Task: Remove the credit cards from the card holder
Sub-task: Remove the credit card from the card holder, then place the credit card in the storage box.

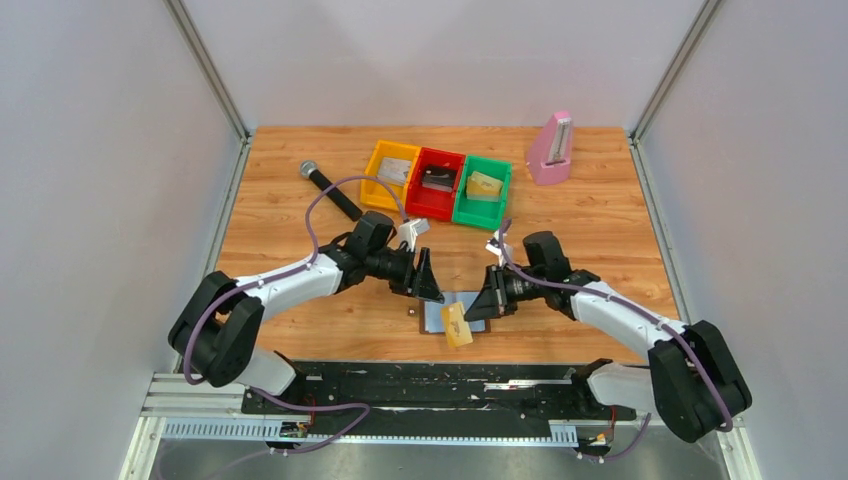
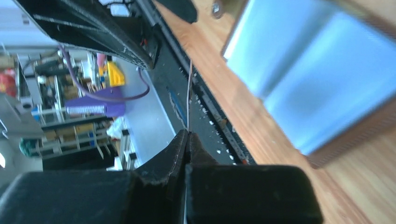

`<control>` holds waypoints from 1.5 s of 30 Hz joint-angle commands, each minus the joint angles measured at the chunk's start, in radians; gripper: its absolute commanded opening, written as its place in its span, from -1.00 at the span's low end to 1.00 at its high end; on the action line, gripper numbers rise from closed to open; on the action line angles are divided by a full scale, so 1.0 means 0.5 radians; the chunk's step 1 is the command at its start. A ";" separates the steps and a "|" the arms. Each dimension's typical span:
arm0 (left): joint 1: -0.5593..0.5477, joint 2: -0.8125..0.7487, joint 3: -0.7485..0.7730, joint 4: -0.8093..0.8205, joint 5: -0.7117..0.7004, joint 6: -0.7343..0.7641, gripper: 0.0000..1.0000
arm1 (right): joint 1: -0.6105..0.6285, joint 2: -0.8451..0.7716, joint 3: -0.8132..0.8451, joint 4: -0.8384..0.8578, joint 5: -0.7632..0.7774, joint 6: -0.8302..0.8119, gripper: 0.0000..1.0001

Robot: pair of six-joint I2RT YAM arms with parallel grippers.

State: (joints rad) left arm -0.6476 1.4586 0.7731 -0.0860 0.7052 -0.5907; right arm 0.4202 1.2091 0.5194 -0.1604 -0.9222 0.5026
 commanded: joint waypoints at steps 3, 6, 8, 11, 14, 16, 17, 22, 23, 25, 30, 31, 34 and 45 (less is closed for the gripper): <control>-0.005 -0.100 0.089 0.046 0.264 0.098 0.27 | 0.229 -0.059 0.169 0.036 -0.040 -0.028 -1.00; -0.007 -0.131 0.074 0.063 0.390 0.106 0.27 | 0.261 -0.082 0.203 0.038 -0.055 -0.012 -1.00; -0.009 -0.161 0.059 0.094 0.451 0.089 0.27 | 0.276 -0.089 0.222 0.038 -0.068 -0.008 -1.00; -0.018 -0.183 0.054 0.118 0.504 0.070 0.26 | 0.291 -0.084 0.248 0.042 -0.087 -0.004 -1.00; -0.031 -0.165 0.038 0.189 0.566 0.015 0.18 | 0.302 -0.070 0.271 0.045 -0.093 0.001 -1.00; -0.042 -0.144 0.024 0.277 0.625 -0.033 0.05 | 0.307 -0.065 0.280 0.045 -0.088 0.003 -1.00; -0.049 -0.135 0.021 0.308 0.644 -0.044 -0.01 | 0.308 -0.065 0.283 0.042 -0.079 0.004 -1.00; -0.066 -0.132 0.039 0.265 0.660 -0.033 -0.57 | 0.303 -0.065 0.285 0.028 -0.024 -0.005 -1.00; -0.068 -0.121 0.044 0.259 0.660 -0.032 -0.72 | 0.304 -0.065 0.288 0.020 -0.010 -0.014 -1.00; -0.071 -0.117 0.050 0.243 0.651 -0.038 -0.90 | 0.302 -0.058 0.303 -0.003 0.024 -0.023 -0.98; -0.070 -0.105 0.061 0.198 0.595 -0.058 -1.00 | 0.290 -0.107 0.314 -0.025 0.150 0.030 -0.80; -0.070 -0.109 0.061 0.197 0.552 -0.080 -1.00 | 0.281 -0.135 0.308 -0.027 0.211 0.065 -0.69; -0.072 -0.126 0.048 0.280 0.415 -0.185 -1.00 | 0.246 -0.260 0.246 -0.016 0.432 0.212 -0.31; -0.067 -0.186 -0.238 1.231 -0.158 -1.031 -1.00 | 0.233 -0.832 -0.034 0.132 1.000 0.777 0.01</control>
State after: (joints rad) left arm -0.6788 1.4036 0.6899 0.2871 0.7670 -0.9249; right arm 0.5396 0.8646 0.5430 -0.1490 -0.5648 0.7490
